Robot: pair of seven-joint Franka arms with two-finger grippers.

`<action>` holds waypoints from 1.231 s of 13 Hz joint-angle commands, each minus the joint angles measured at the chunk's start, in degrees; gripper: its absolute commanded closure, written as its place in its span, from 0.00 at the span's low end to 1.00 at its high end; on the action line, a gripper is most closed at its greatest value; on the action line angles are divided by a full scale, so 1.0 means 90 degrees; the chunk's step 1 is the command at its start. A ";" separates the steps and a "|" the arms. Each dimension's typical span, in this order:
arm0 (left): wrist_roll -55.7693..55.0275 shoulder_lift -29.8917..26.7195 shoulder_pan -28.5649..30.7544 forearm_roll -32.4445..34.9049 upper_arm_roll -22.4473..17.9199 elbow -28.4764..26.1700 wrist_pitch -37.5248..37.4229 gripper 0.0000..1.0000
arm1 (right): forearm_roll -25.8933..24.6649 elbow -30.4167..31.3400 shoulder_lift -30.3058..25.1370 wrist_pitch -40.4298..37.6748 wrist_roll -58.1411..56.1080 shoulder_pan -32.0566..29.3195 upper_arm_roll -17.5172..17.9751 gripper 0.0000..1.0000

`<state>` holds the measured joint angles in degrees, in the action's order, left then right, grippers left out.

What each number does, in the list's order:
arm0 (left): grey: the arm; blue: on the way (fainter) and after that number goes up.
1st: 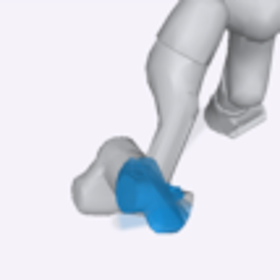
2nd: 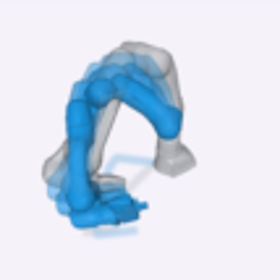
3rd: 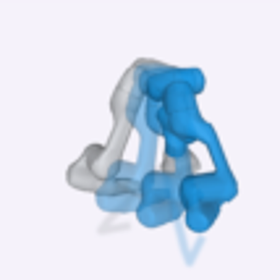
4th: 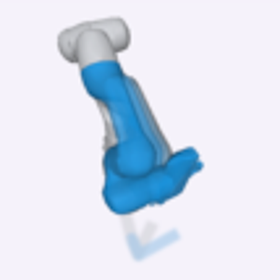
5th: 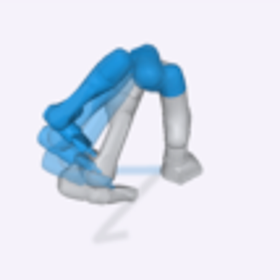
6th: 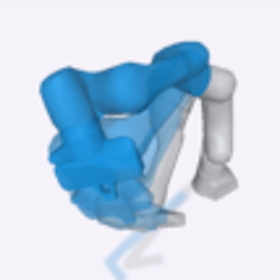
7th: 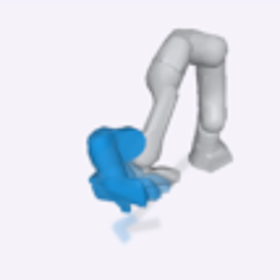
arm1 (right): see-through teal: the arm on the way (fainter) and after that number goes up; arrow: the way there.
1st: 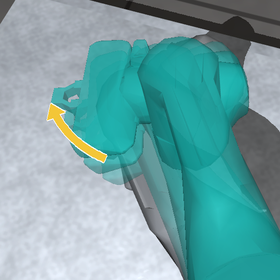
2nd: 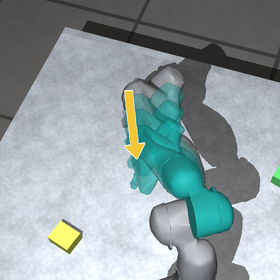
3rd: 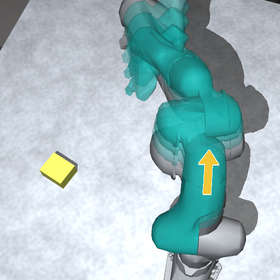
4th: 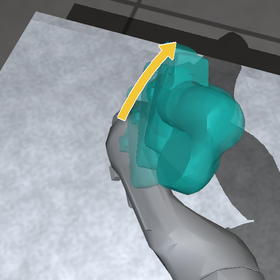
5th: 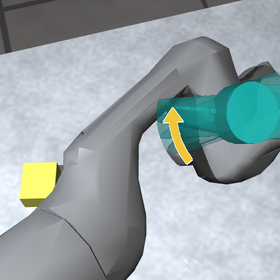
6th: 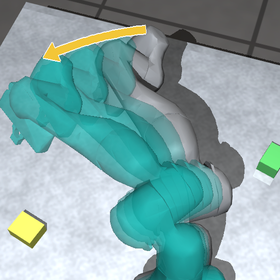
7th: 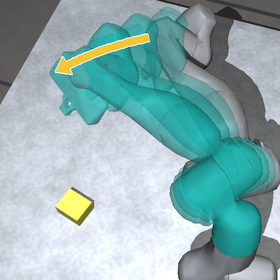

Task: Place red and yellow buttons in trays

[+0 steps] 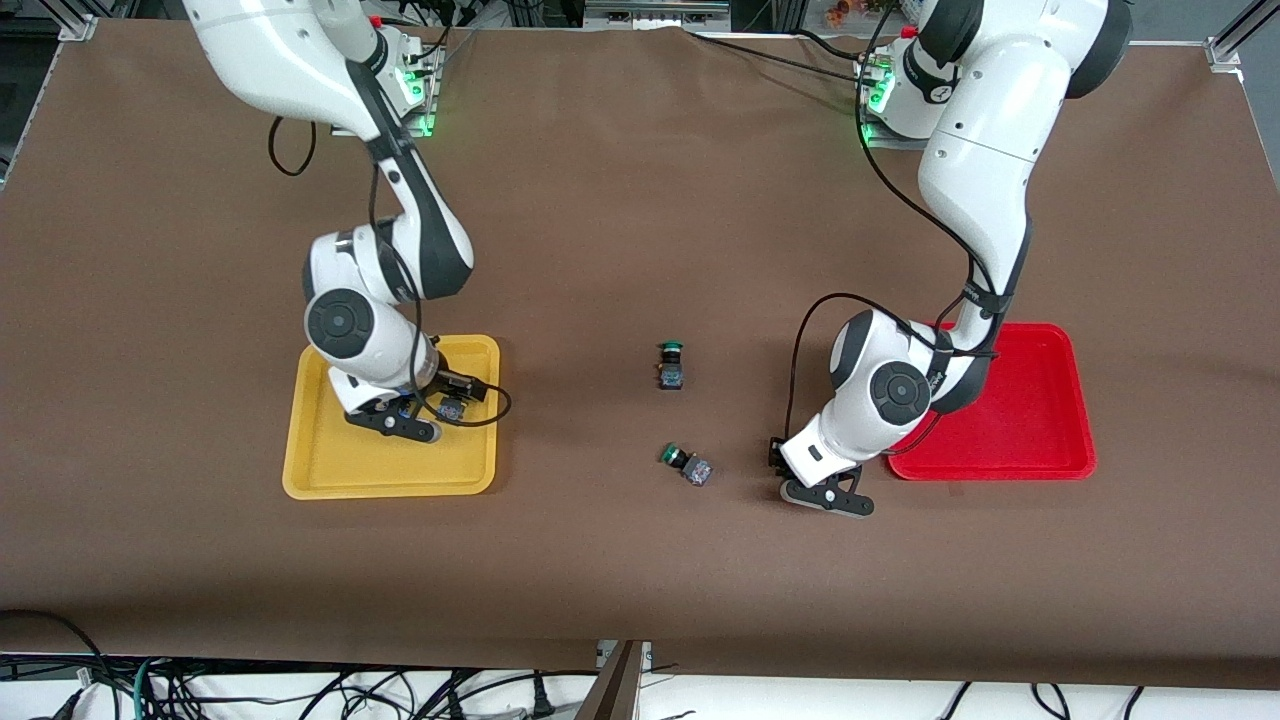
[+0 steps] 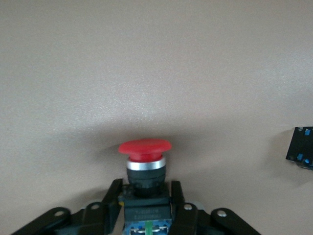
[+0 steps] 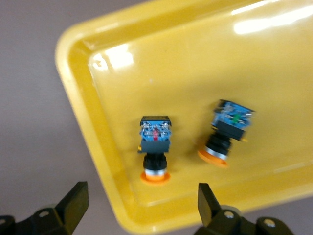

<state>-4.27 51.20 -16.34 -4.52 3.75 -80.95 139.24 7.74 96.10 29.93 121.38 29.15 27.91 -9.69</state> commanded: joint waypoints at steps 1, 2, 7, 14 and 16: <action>0.0355 -0.0647 0.0193 -0.0035 -0.0065 -0.0118 -0.1373 0.88 | 0.0068 -0.0218 -0.0715 -0.0877 -0.0103 0.0004 -0.0202 0.01; 0.0628 -0.0881 0.0272 -0.0035 -0.0085 -0.0127 -0.1960 0.88 | 0.0068 -0.0190 -0.1046 -0.1063 -0.0211 0.0004 -0.0261 0.01; 0.3448 -0.1333 0.1589 0.0208 -0.0240 -0.0117 -0.4092 0.88 | 0.0039 0.0054 -0.2717 -0.2674 -0.1362 0.0004 -0.0798 0.01; 0.4508 -0.1351 0.2128 0.1088 -0.0183 -0.0186 -0.4162 0.00 | -0.0331 0.0318 -0.3277 -0.3076 -0.2116 -0.1084 -0.0247 0.01; 0.4265 -0.1935 0.1876 0.1078 -0.0163 -0.0118 -0.4551 0.00 | -0.0420 0.0328 -0.3276 -0.3076 -0.2116 -0.1974 0.0633 0.01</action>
<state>35.34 39.62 2.78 3.88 2.27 -81.77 102.09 5.29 98.46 1.08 93.88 10.93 16.78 -10.69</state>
